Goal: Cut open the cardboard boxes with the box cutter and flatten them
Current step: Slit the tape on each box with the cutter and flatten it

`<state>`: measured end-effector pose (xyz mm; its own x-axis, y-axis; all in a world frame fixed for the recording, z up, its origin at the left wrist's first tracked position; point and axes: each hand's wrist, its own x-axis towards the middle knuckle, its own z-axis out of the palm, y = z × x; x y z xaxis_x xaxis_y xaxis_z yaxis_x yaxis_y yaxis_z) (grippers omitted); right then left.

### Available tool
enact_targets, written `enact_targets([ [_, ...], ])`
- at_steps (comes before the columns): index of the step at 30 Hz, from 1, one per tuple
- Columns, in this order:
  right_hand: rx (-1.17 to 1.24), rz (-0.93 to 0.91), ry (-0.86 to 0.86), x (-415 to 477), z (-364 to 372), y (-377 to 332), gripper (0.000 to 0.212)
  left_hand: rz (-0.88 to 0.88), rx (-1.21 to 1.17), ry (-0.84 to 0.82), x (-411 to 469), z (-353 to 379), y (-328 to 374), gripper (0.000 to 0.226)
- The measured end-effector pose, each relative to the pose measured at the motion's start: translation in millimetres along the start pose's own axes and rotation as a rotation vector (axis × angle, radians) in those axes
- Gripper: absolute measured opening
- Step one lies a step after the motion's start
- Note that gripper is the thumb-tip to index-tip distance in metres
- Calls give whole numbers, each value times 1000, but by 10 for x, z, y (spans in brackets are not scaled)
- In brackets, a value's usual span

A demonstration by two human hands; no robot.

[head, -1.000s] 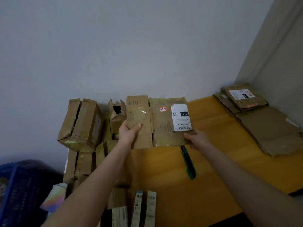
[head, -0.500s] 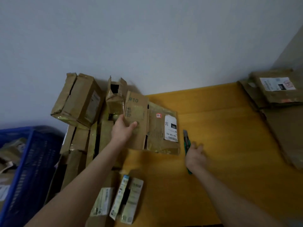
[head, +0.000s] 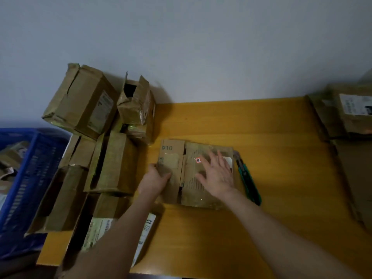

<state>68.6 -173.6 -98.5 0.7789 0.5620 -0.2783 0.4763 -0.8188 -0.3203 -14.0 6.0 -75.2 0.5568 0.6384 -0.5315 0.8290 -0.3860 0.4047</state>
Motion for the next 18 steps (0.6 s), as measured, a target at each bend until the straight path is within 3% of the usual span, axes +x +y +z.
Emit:
enact_targets([
  [3,-123,-60,-93,197,252,-93,80,70,234,79,81,143,-75,73],
  [5,-186,-66,-115,278,408,-72,83,274,399,130,167,243,-51,70],
  [9,-217,-94,-22,316,622,-19,81,630,602,20,434,536,5,60],
  [14,-220,-109,97,337,735,15,66,659,616,110,594,804,-98,61],
  [18,-221,-98,99,325,735,7,64,666,580,174,625,842,-114,57],
])
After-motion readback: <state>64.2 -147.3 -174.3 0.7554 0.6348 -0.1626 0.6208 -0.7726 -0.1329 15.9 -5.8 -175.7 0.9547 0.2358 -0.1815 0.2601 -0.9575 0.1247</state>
